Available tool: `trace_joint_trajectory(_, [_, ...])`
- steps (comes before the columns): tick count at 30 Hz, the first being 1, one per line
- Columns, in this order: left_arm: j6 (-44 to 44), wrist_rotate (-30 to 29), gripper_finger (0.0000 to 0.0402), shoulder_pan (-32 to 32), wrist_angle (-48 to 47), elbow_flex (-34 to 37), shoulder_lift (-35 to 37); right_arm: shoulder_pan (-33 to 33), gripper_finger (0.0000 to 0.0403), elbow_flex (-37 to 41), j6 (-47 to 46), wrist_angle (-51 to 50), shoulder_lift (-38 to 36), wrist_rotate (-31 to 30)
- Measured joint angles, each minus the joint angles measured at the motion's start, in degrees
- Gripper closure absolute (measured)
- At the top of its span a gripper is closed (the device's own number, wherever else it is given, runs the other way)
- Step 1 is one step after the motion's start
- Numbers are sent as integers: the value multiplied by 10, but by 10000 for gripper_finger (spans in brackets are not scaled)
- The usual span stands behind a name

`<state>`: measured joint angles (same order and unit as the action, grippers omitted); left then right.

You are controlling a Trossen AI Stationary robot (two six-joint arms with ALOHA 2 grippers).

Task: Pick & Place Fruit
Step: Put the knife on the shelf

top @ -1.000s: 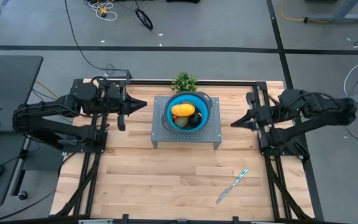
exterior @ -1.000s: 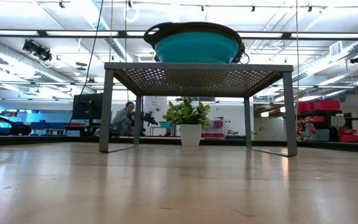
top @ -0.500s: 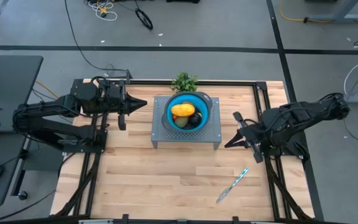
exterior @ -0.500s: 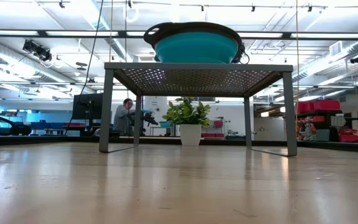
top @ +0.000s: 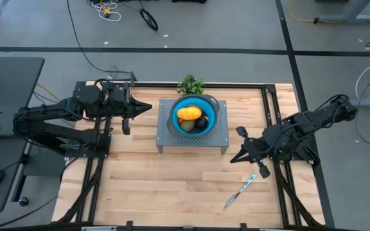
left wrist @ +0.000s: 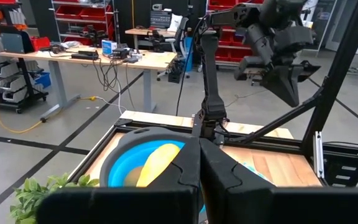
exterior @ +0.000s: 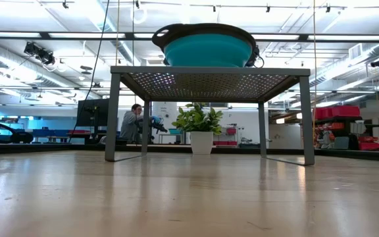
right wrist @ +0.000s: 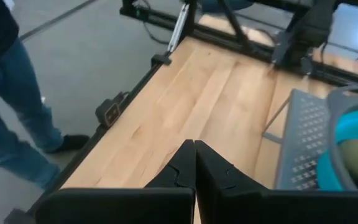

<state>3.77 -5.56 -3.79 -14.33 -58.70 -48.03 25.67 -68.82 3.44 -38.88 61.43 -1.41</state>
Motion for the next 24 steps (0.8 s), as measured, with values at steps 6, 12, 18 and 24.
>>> trace_joint_trajectory(6, [0,2,398,0,-2,0,0,36,403,0,-36,-68,17,0])
trace_joint_trajectory(12, [0,2,399,0,-2,0,0,77,403,0,-57,-156,38,1])
trace_joint_trajectory(18, [1,2,399,0,-2,0,0,104,403,0,-77,-193,53,1])
trace_joint_trajectory(24, [0,2,399,0,-2,0,0,125,403,0,-103,-192,65,2])
